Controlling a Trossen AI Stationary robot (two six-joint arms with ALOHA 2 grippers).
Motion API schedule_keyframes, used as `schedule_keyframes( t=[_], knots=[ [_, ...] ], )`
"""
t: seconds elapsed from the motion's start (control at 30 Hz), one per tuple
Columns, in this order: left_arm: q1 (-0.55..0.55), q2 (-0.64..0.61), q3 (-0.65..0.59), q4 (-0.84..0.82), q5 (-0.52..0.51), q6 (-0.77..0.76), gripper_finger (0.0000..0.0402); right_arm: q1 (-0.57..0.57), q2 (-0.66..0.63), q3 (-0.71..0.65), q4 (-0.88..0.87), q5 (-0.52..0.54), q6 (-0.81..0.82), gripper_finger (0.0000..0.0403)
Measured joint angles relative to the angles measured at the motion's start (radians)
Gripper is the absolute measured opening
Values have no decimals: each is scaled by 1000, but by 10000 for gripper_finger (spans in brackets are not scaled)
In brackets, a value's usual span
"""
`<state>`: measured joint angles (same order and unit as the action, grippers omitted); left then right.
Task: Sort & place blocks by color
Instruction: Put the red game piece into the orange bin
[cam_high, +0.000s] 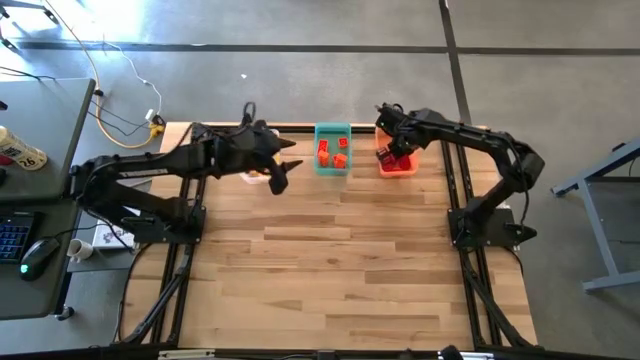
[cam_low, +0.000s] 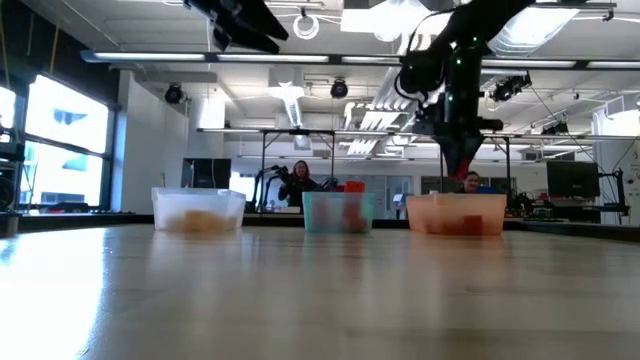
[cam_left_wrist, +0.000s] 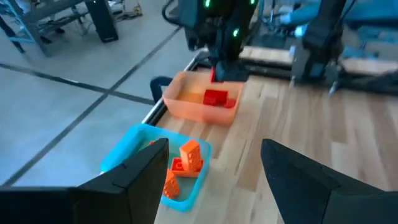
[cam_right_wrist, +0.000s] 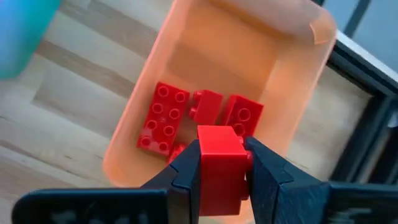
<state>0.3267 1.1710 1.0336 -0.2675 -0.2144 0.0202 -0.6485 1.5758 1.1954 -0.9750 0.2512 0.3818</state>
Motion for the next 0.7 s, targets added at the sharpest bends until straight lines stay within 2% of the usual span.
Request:
schedule_keyframes(
  t=[0.17, 0.37, 0.43, 0.57, 0.7],
  knots=[
    [60, -58, 0, -11, 74, -28, 243, -58, 35, 0, 16, -94, -49, 73],
    [129, -103, 0, -133, 87, -71, 243, -92, 56, 0, 10, -187, -51, 83],
    [148, -116, 0, -186, 114, -86, 243, -93, 56, 0, 10, -193, -65, 91],
    [174, -139, 0, -284, 243, -92, 243, -92, 56, 0, 8, -197, -95, 110],
    [174, -165, -8, -320, 297, -96, 243, -91, 56, 0, 8, -198, -95, 131]
  ],
)
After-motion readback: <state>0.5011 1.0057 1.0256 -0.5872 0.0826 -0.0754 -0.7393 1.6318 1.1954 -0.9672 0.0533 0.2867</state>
